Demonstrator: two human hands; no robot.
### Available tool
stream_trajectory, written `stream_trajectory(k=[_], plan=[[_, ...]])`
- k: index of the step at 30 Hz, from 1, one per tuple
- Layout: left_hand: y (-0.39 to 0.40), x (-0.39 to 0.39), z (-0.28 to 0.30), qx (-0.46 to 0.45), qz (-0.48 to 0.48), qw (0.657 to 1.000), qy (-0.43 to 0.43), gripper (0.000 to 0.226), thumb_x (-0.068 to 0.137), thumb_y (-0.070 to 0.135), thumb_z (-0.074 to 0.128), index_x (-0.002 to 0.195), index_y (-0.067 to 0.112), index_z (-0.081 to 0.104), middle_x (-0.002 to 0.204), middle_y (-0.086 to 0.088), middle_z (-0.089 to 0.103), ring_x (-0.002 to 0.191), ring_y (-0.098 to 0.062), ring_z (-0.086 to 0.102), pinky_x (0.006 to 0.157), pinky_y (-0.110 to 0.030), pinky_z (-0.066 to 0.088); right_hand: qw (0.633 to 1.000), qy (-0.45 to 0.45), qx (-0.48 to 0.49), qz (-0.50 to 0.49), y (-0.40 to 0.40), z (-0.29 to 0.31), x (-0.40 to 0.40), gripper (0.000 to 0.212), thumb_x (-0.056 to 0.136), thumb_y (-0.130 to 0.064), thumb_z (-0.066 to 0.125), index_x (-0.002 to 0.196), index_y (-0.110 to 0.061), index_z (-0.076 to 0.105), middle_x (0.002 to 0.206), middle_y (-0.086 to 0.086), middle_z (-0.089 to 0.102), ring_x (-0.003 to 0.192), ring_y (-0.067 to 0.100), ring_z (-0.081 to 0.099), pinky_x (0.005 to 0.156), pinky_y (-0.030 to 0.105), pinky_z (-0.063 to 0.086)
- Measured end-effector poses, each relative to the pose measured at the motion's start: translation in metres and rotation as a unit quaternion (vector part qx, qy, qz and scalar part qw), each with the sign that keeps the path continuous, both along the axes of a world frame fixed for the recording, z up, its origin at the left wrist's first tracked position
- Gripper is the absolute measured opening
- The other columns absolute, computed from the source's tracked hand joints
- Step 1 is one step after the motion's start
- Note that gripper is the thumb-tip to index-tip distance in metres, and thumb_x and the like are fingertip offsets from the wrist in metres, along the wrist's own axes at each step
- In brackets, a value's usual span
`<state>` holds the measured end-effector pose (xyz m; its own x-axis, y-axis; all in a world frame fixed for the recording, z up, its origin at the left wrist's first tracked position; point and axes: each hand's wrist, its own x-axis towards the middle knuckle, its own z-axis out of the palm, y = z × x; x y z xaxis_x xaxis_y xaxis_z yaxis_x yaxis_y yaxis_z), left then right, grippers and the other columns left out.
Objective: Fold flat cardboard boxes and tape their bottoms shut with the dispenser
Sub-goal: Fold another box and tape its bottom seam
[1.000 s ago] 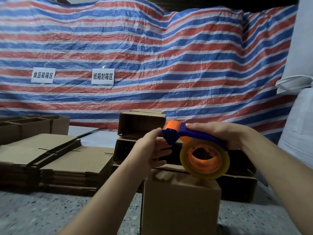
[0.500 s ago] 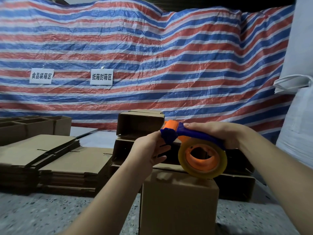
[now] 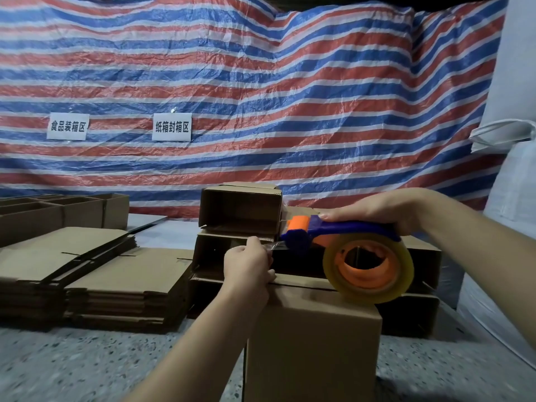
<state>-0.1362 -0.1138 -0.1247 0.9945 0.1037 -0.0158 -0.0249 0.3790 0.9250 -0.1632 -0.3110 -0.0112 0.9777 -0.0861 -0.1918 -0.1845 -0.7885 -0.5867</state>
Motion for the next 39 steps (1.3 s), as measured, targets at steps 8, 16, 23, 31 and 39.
stream_trajectory(k=[8, 16, 23, 31, 39], plan=[[0.020, 0.010, 0.001, 0.040, -0.023, 0.998, -0.041, 0.031, 0.096, 0.014, 0.050, 0.067, 0.006, 0.060, 0.065, -0.009, 0.059, 0.061, -0.017, 0.060, 0.064, -0.035, 0.061, 0.996, 0.031, -0.069, -0.040, 0.012, 0.003, 0.008, 0.075, 0.058, -0.073, 0.072, 0.108, -0.020, 0.057, 0.075, 0.003, 0.077, 0.063, 0.015, 0.075, 0.050, 0.023, 0.056], [0.063, 0.023, -0.021, 0.301, -0.050, 0.948, -0.090, 0.038, 0.092, 0.036, 0.066, 0.066, 0.010, 0.074, 0.054, 0.004, 0.066, 0.045, -0.005, 0.054, 0.051, -0.023, 0.052, 0.990, 0.080, -0.115, -0.004, 0.029, 0.006, 0.024, 0.089, 0.045, -0.073, 0.077, 0.114, -0.020, 0.058, 0.084, 0.005, 0.079, 0.069, 0.017, 0.076, 0.054, 0.025, 0.057], [0.063, 0.020, -0.040, 0.228, -0.052, 0.969, -0.079, 0.037, 0.094, 0.033, 0.065, 0.070, 0.005, 0.070, 0.053, 0.001, 0.060, 0.049, -0.012, 0.054, 0.060, -0.030, 0.055, 0.981, 0.110, -0.157, 0.028, 0.039, 0.009, 0.033, 0.077, 0.051, -0.074, 0.075, 0.109, -0.026, 0.060, 0.086, 0.004, 0.079, 0.072, 0.016, 0.077, 0.058, 0.025, 0.058], [0.060, 0.014, -0.053, 0.108, -0.098, 0.989, -0.007, 0.031, 0.098, 0.024, 0.060, 0.081, -0.001, 0.065, 0.055, -0.005, 0.063, 0.044, -0.013, 0.057, 0.040, -0.020, 0.045, 0.973, 0.134, -0.184, 0.042, 0.055, 0.010, 0.039, 0.069, 0.064, -0.070, 0.074, 0.113, -0.022, 0.064, 0.092, 0.004, 0.079, 0.074, 0.015, 0.075, 0.061, 0.023, 0.058], [0.061, 0.016, -0.061, 0.095, -0.111, 0.989, -0.014, 0.033, 0.095, 0.029, 0.063, 0.071, 0.006, 0.062, 0.053, -0.002, 0.055, 0.041, -0.010, 0.048, 0.037, -0.018, 0.040, 0.973, 0.135, -0.187, 0.032, 0.057, 0.009, 0.041, 0.052, 0.080, -0.066, 0.068, 0.109, -0.024, 0.063, 0.082, 0.002, 0.078, 0.067, 0.013, 0.075, 0.054, 0.021, 0.056]])
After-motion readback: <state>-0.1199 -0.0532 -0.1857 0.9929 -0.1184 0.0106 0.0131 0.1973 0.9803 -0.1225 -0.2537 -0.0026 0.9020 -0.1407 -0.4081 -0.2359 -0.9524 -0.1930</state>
